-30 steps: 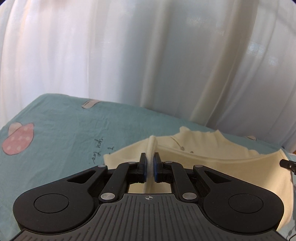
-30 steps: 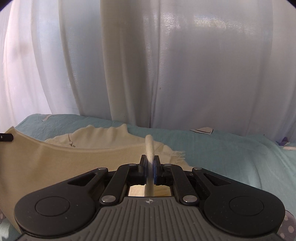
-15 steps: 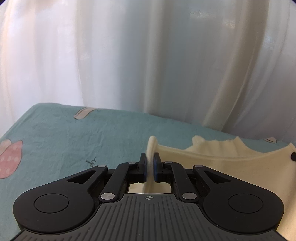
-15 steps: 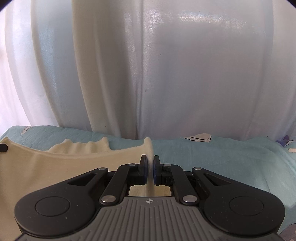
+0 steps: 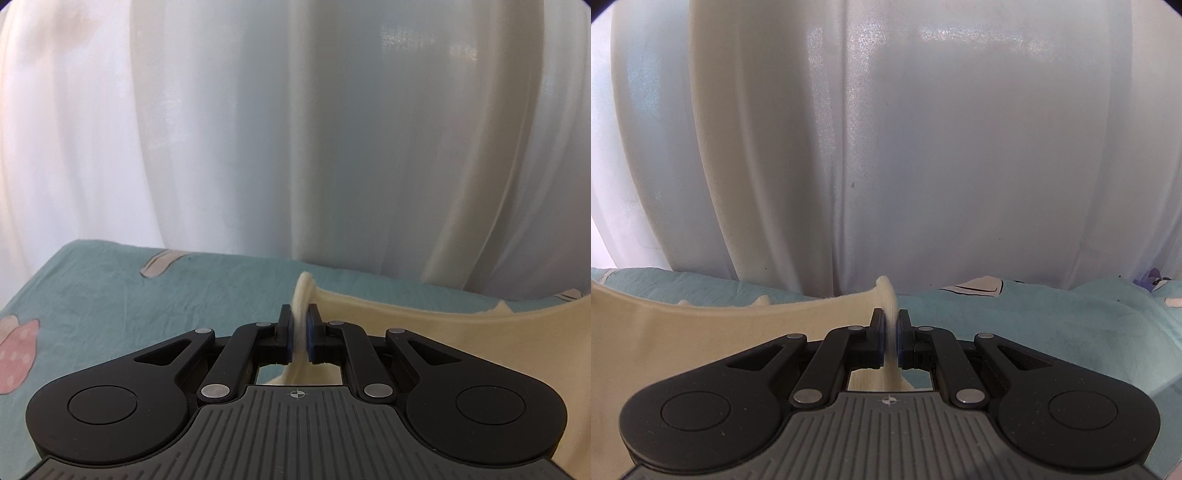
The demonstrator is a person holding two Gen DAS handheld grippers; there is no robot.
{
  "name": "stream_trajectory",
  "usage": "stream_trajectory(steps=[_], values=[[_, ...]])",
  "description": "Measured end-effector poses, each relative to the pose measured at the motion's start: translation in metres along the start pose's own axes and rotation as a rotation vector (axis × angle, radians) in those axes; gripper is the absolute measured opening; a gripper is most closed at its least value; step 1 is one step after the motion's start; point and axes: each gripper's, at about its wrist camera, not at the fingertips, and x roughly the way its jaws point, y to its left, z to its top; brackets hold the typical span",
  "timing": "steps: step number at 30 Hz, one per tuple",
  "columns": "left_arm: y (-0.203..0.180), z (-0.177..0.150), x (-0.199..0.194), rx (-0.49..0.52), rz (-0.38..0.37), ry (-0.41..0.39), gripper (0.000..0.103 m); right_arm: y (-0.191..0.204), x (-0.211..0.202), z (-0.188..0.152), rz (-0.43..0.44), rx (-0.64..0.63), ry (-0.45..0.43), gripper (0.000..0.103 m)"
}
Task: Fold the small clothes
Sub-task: 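Lift the hem with both grippers and carry it toward the collar, then lay the hem down over the body and open both grippers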
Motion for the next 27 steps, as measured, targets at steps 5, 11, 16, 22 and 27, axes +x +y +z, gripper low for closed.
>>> stream_trajectory(steps=[5, 11, 16, 22, 27], values=[[-0.009, -0.004, 0.005, 0.019, 0.023, -0.020, 0.009, 0.001, 0.005, -0.002, -0.022, -0.010, -0.002, 0.005], [-0.012, -0.006, 0.013, -0.003, 0.036, 0.000, 0.012, -0.004, 0.009, -0.004, -0.036, 0.028, 0.010, 0.011], [-0.023, -0.026, -0.009, -0.040, -0.071, -0.021, 0.029, 0.008, -0.011, -0.021, 0.210, 0.105, 0.049, 0.016], [-0.067, -0.057, 0.005, 0.047, -0.161, -0.003, 0.044, 0.074, -0.013, -0.058, 0.338, -0.146, 0.048, 0.017], [-0.055, -0.062, 0.026, -0.007, -0.110, 0.028, 0.056, 0.039, 0.012, -0.045, 0.167, -0.074, 0.043, 0.012]])
